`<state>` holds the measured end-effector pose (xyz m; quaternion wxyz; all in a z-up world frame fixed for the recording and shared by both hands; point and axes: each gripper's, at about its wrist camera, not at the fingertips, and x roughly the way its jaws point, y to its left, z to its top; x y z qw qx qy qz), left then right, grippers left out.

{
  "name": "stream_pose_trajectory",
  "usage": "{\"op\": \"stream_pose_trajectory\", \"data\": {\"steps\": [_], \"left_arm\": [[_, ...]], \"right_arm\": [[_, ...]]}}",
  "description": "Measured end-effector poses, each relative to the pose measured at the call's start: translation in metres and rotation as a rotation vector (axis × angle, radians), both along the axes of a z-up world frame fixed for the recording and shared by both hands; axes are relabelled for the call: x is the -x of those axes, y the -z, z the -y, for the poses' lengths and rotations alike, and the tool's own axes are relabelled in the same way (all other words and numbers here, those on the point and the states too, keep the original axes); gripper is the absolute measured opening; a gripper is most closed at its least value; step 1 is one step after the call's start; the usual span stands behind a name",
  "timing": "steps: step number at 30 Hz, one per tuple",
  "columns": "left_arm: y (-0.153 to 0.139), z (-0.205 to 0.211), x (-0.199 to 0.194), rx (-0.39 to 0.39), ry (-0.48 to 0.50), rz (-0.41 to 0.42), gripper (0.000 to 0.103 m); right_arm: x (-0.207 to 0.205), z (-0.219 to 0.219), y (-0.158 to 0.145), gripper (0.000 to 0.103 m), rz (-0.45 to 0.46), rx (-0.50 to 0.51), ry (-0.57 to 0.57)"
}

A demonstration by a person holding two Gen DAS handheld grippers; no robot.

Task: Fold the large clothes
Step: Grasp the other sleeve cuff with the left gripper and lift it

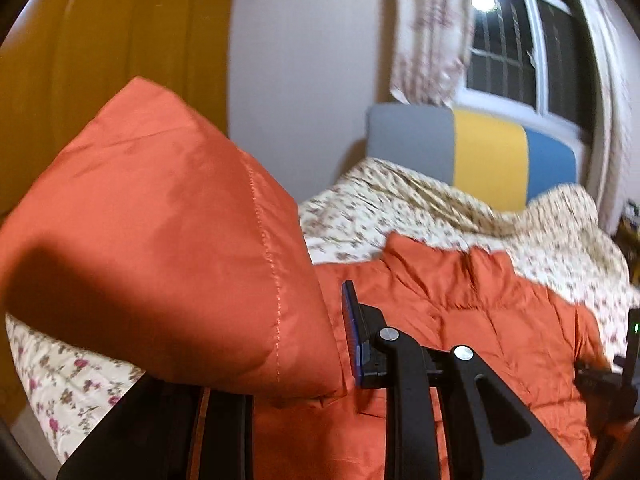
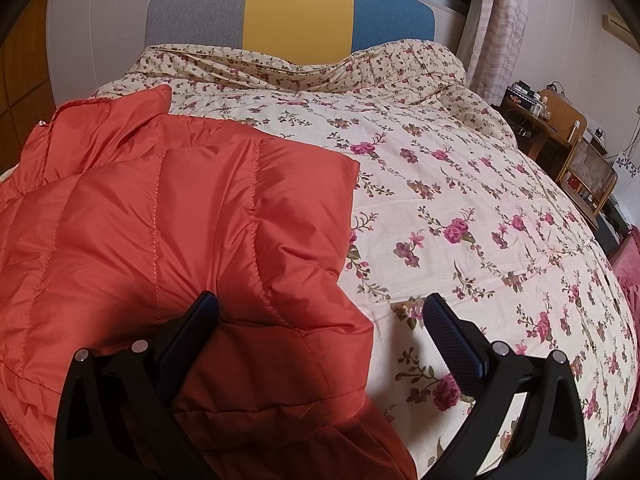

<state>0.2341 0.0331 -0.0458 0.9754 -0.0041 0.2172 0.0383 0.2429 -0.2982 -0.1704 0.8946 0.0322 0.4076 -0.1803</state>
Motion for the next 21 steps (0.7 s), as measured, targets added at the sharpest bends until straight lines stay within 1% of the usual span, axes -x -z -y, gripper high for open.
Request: {"op": "stream_pose_trajectory", "data": {"steps": [5,9,10,12,15,21], "left_arm": [[0.007,0.049,-0.007,-0.107,0.089,-0.018,0.022],[0.019,0.082,-0.016,-0.127,0.18,-0.093,0.022],[0.025,0.095,-0.018,-0.143,0.212,-0.106,0.022],[0.033,0.111,-0.018,-0.185,0.245,-0.112,0.022],[0.05,0.137,-0.016,-0.27,0.303,-0.12,0.022],[0.068,0.158,-0.013,-0.339,0.352,-0.113,0.022]], "right_arm": [[0.0,0.0,0.0,0.101,0.0,-0.002,0.0],[0.0,0.0,0.0,0.101,0.0,-0.003,-0.001],[0.0,0.001,0.0,0.101,0.0,-0.003,-0.001],[0.0,0.001,0.0,0.101,0.0,-0.004,-0.001],[0.0,0.0,0.001,0.101,0.001,-0.006,-0.001],[0.0,0.0,0.001,0.101,0.002,-0.01,-0.001]]}}
